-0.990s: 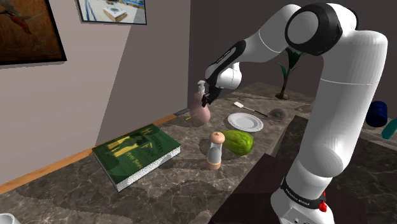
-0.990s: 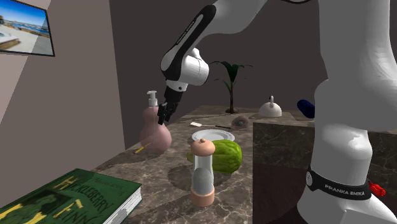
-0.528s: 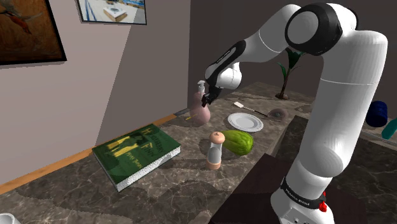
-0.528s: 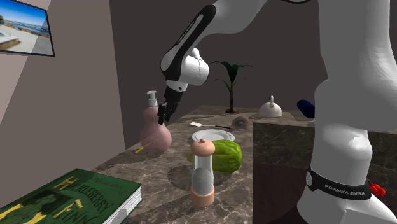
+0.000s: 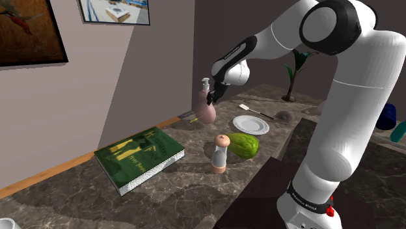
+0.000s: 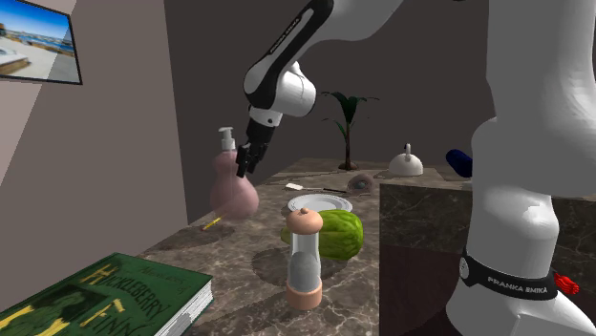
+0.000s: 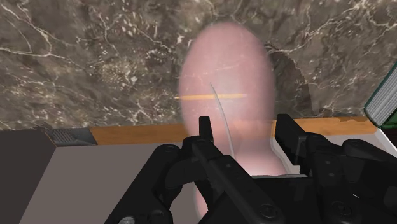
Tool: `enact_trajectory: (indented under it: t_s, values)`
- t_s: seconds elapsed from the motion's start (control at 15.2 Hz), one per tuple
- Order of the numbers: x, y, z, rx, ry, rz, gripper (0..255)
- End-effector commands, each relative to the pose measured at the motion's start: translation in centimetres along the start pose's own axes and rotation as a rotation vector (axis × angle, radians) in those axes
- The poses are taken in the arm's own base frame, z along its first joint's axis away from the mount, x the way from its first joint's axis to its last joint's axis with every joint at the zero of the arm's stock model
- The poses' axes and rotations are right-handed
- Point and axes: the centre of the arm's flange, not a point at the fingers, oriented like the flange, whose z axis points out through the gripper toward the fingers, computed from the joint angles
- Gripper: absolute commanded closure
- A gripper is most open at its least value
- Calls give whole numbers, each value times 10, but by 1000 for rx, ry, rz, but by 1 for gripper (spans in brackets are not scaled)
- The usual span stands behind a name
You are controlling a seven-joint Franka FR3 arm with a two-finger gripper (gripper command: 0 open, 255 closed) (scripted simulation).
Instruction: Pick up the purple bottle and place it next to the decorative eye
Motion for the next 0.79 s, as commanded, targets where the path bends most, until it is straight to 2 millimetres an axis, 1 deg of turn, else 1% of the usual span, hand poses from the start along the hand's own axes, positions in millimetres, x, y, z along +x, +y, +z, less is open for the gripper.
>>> enact_trajectory:
  t_s: [0.0, 0.73]
  values:
    - [5, 0, -11, -1, 1, 0, 255]
    - [28, 0, -64, -1, 1, 0, 255]
